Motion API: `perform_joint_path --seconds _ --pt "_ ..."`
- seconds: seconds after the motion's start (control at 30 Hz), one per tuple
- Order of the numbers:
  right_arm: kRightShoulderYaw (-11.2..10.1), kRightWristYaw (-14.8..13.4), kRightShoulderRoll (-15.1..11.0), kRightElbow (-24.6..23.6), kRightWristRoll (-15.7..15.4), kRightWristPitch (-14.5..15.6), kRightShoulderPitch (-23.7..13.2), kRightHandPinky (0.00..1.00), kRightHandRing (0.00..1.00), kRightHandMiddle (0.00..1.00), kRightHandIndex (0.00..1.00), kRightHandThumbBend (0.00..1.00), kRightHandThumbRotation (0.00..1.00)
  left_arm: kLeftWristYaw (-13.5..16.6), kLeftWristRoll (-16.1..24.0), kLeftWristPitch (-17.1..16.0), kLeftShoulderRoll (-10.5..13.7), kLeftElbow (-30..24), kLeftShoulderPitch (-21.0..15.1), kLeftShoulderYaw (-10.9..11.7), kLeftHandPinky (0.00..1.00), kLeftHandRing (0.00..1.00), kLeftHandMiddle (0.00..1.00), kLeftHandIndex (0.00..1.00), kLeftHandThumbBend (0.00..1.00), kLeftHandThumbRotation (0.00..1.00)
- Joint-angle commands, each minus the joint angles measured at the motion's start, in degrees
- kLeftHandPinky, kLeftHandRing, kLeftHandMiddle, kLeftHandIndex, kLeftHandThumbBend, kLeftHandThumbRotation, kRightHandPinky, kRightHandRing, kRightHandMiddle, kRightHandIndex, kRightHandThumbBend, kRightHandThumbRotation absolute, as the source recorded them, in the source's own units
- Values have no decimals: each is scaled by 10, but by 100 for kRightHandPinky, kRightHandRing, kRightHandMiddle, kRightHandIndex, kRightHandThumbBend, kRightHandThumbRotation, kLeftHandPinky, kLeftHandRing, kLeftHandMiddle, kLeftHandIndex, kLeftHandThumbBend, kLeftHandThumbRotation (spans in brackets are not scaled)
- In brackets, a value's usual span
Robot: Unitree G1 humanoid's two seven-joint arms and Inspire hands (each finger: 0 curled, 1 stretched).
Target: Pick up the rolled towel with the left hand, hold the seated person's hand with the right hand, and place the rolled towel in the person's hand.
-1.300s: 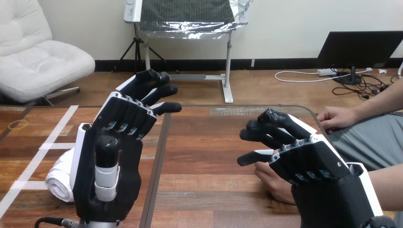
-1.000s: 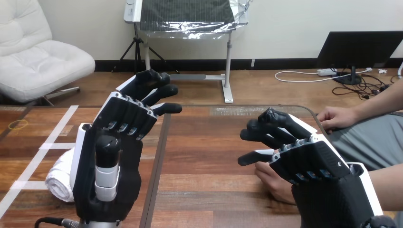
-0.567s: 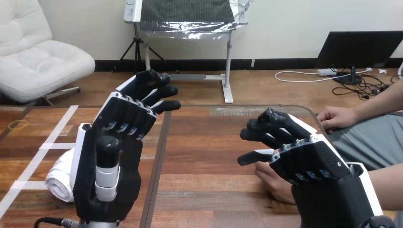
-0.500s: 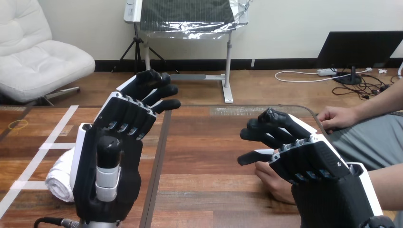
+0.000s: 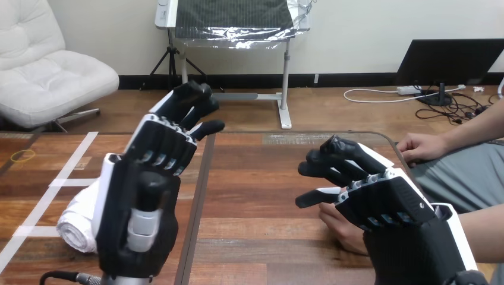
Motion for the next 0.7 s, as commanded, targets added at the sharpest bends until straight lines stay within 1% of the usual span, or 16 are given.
perform_joint_path --seconds 0.0,0.03,0.07,0.13,0.17,0.27,0.33,0.4,0.47,0.53,0.57,0.67 --pt "-4 -2 11 -9 -3 -13 -25 61 77 80 81 86 95 21 56 -14 0 17 -28 21 83 90 91 87 85 81" --pt "-4 -2 12 -8 -3 -14 -26 61 77 80 81 86 95 25 64 -15 0 19 -29 24 83 91 91 87 85 82" --pt "-4 -3 13 -8 -5 -14 -26 61 77 80 81 86 95 37 85 -19 0 26 -33 32 83 91 91 88 85 82" --pt "-4 -4 15 -8 -8 -15 -26 61 77 79 80 86 95 50 108 -24 0 34 -39 40 83 91 91 88 87 83" --pt "-5 -5 17 -6 -10 -16 -26 61 77 79 80 86 95 62 128 -26 1 41 -43 48 83 91 91 88 87 83" --pt "-6 -5 20 -3 -13 -21 -29 60 77 79 80 86 96 83 163 -32 7 59 -54 62 83 90 91 89 90 84" --pt "-5 -5 21 0 -13 -23 -31 60 76 79 80 85 96 91 176 -39 12 71 -62 68 83 90 91 89 90 84" --pt "-4 -4 19 -2 -10 -19 -30 60 76 79 80 85 96 104 194 -40 19 85 -72 77 83 91 92 90 90 83" --pt "-4 -4 21 -2 -11 -19 -30 60 76 79 80 85 96 123 219 -39 28 101 -83 90 83 91 92 90 91 83" --pt "-4 -4 21 -2 -12 -19 -30 60 76 79 80 85 96 136 233 -41 34 115 -93 98 83 91 92 90 93 82" --pt "-4 -4 21 -2 -11 -18 -29 60 76 79 80 85 95 141 237 -43 36 122 -98 100 83 91 92 90 95 81" --pt "-5 -3 21 -1 -11 -20 -30 60 77 79 80 85 95 154 248 -42 45 136 -112 107 83 92 92 90 97 79"
